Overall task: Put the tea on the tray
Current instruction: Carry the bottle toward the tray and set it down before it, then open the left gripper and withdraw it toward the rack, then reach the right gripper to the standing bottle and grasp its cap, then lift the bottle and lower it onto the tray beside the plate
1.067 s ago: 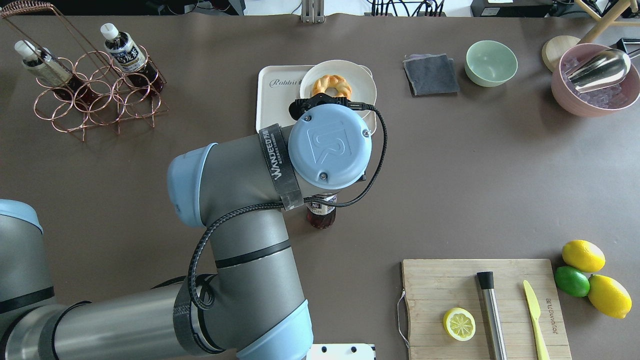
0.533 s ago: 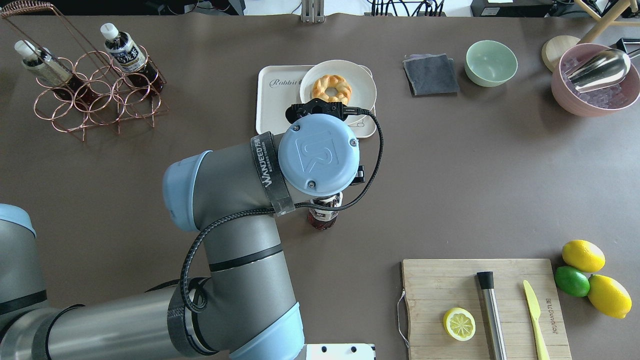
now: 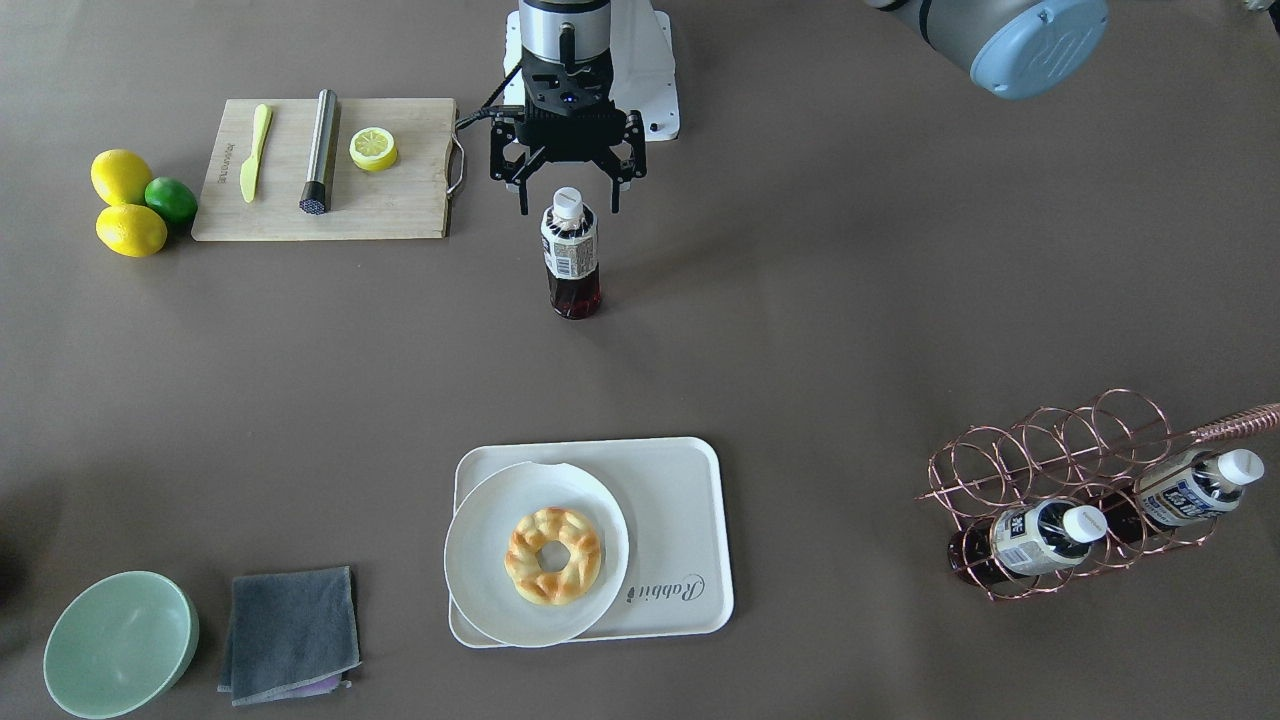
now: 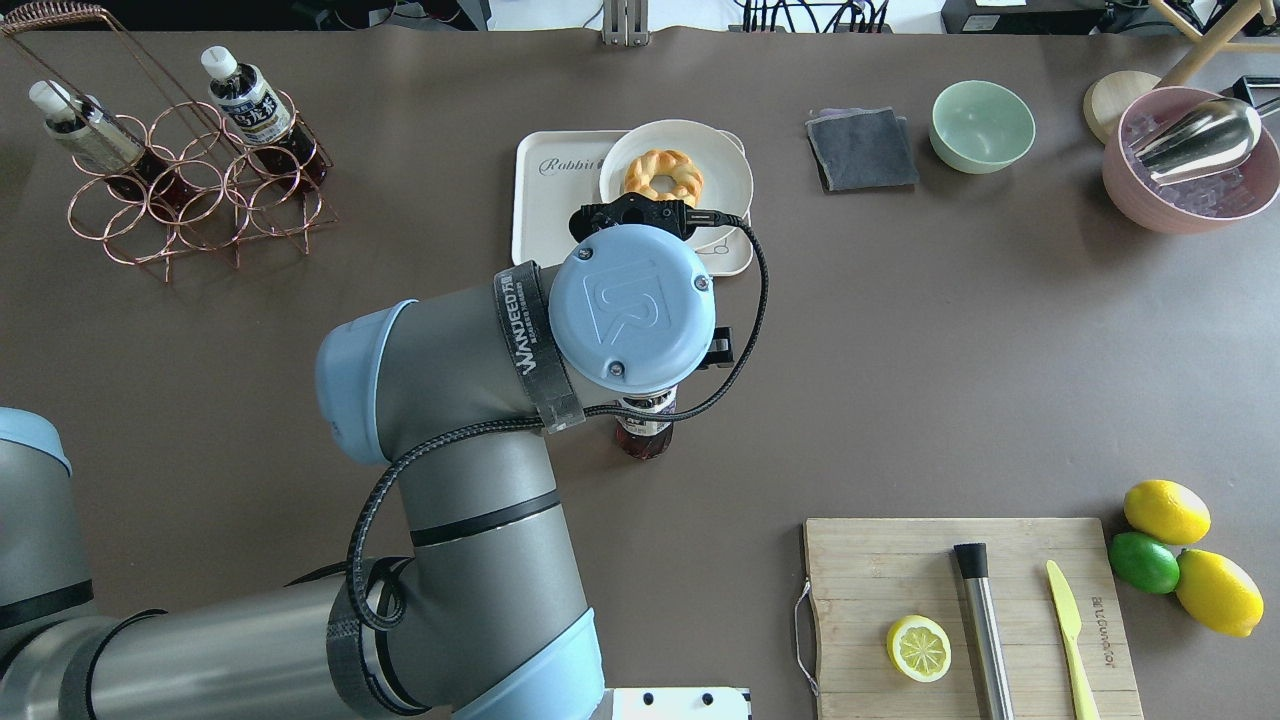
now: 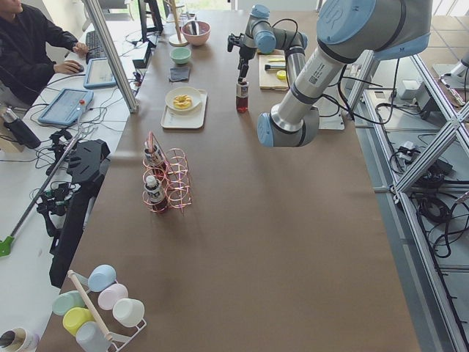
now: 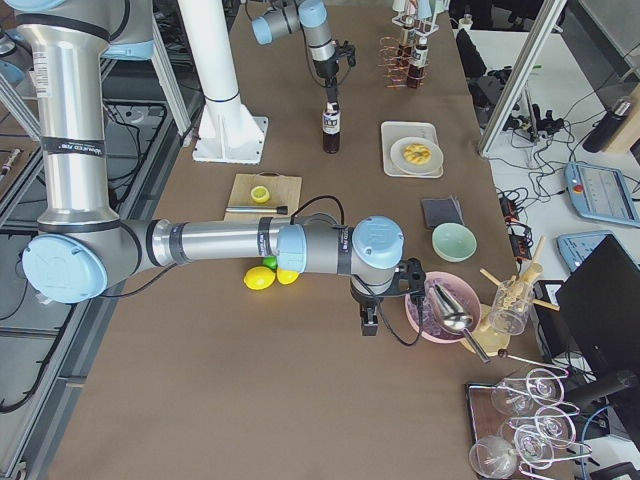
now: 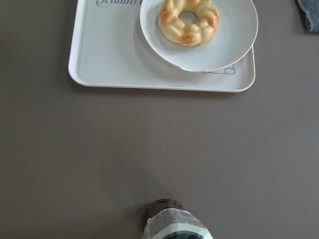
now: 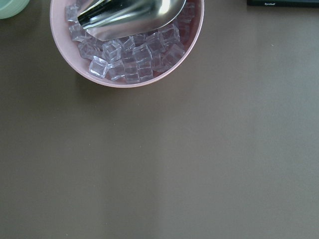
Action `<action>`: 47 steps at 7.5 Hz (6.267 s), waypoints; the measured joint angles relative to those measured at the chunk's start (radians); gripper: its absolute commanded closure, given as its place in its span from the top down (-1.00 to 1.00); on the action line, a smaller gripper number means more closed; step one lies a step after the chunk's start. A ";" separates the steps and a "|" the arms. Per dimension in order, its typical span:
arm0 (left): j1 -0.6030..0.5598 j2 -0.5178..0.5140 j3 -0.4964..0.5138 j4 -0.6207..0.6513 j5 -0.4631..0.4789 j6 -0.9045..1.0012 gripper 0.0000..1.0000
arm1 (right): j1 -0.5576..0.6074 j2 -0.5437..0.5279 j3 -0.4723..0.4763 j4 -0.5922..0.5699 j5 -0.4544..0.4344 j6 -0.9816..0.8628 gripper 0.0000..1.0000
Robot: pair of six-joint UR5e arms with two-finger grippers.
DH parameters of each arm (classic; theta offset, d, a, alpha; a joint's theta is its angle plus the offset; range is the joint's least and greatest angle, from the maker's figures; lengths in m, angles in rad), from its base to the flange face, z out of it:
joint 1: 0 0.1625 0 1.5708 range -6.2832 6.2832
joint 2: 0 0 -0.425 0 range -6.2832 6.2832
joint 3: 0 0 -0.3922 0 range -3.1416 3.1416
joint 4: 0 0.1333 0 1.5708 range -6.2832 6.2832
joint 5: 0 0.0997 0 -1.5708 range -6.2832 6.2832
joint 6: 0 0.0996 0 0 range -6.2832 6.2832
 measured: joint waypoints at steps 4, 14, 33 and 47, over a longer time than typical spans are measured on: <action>-0.157 0.093 -0.130 0.008 -0.106 0.156 0.96 | -0.001 0.031 0.028 -0.025 0.007 0.032 1.00; -0.541 0.685 -0.270 -0.242 -0.217 0.387 0.96 | -0.577 0.367 0.343 -0.085 -0.163 0.911 1.00; -1.107 0.993 -0.016 -0.273 -0.565 1.336 0.96 | -1.147 0.827 0.182 -0.219 -0.645 1.297 -0.01; -1.108 0.969 -0.014 -0.270 -0.580 1.336 0.96 | -0.899 1.235 -0.429 -0.092 -0.510 1.151 -1.00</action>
